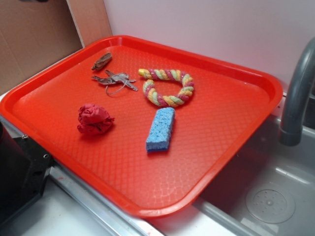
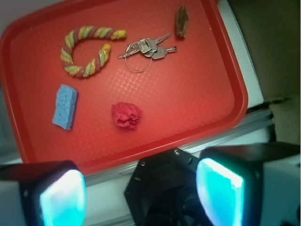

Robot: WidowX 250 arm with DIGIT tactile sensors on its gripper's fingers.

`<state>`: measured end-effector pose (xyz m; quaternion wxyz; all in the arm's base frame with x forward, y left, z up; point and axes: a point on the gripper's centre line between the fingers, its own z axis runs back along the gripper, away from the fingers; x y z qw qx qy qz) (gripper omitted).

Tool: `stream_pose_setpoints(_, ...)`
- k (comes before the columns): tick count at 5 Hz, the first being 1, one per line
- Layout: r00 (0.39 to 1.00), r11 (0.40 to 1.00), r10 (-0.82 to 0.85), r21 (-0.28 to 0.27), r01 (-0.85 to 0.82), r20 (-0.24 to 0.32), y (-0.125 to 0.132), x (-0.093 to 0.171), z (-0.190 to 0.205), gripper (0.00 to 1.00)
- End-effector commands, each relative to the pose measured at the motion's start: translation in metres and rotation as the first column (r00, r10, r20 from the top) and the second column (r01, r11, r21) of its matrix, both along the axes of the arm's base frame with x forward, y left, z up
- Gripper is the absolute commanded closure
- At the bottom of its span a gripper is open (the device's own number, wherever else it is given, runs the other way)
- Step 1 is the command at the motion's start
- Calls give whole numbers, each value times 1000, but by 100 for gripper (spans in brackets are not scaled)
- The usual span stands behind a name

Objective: Grab the blue sponge.

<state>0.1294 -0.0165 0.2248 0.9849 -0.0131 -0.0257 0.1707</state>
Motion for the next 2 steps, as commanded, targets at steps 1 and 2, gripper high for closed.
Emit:
stream_pose_setpoints(1,951,949,308,-76,-305,39,-27,12,-19,0)
stream_pose_setpoints(2,926,927,372,-77,-366,70,-49,21,-37,0)
